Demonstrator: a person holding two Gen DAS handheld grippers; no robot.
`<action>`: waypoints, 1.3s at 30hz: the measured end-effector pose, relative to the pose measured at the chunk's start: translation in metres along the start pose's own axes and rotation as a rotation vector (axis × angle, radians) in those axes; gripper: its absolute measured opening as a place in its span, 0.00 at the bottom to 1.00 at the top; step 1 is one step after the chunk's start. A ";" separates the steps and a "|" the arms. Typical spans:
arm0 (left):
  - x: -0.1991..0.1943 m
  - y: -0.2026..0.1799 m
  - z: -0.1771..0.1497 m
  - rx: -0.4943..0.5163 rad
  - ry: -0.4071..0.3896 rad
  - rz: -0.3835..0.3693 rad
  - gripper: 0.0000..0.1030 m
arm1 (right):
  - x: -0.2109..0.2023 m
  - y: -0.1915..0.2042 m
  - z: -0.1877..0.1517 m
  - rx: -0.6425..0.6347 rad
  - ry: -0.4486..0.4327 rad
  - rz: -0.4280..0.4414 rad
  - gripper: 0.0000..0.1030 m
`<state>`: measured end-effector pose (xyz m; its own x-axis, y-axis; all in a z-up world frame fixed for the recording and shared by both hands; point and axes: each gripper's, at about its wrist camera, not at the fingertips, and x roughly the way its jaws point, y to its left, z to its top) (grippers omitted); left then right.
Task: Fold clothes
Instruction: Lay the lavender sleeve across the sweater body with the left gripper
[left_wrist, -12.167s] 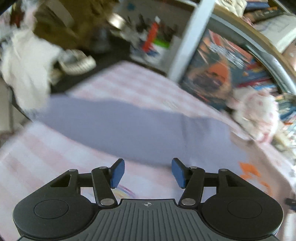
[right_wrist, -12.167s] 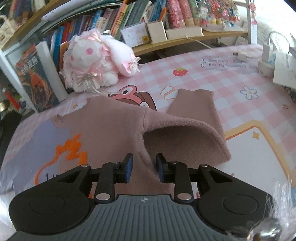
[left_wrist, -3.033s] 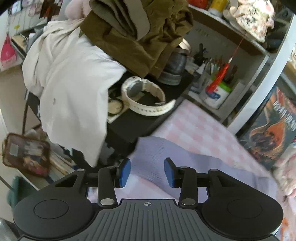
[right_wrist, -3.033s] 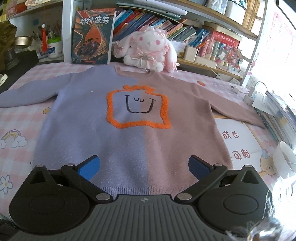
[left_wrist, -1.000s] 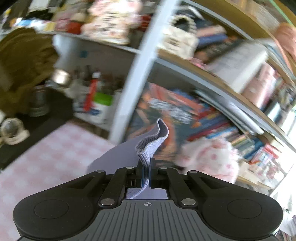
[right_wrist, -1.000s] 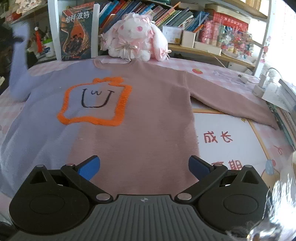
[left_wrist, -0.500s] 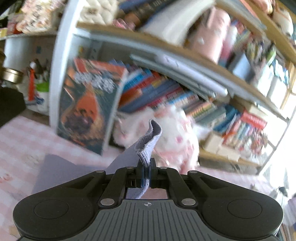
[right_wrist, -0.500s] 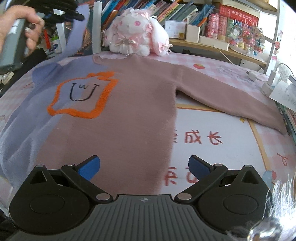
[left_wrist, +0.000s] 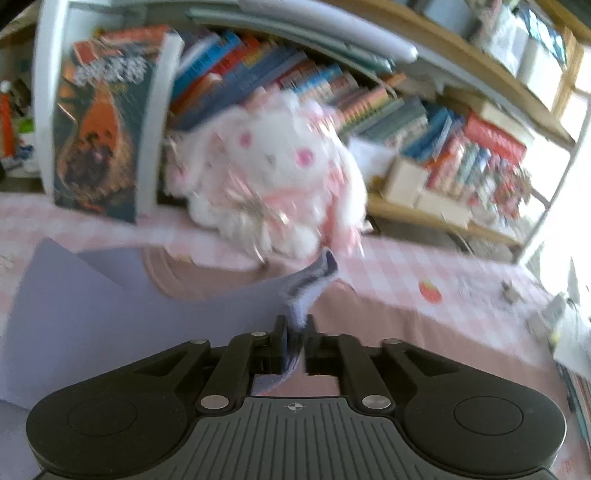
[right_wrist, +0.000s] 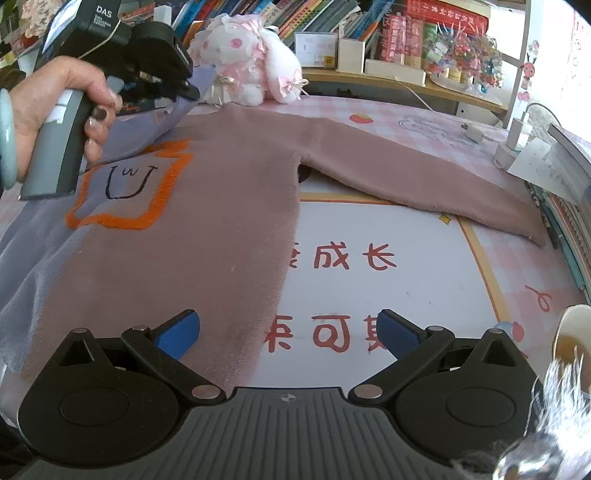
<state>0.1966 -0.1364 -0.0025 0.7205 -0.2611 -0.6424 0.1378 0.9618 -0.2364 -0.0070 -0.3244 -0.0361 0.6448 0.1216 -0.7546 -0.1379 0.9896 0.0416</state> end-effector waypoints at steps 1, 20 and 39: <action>-0.001 -0.001 -0.001 0.008 0.015 -0.020 0.28 | 0.000 0.000 0.001 0.001 0.001 0.003 1.00; -0.157 0.171 -0.117 0.035 0.151 0.521 0.61 | 0.011 0.013 0.003 0.003 0.063 0.044 0.93; -0.162 0.209 -0.111 -0.253 0.130 0.253 0.06 | 0.017 0.032 0.020 0.074 0.057 0.065 0.11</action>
<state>0.0332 0.0979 -0.0291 0.6156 -0.0421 -0.7869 -0.2171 0.9509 -0.2207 0.0147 -0.2887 -0.0341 0.5924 0.1830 -0.7846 -0.1204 0.9830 0.1383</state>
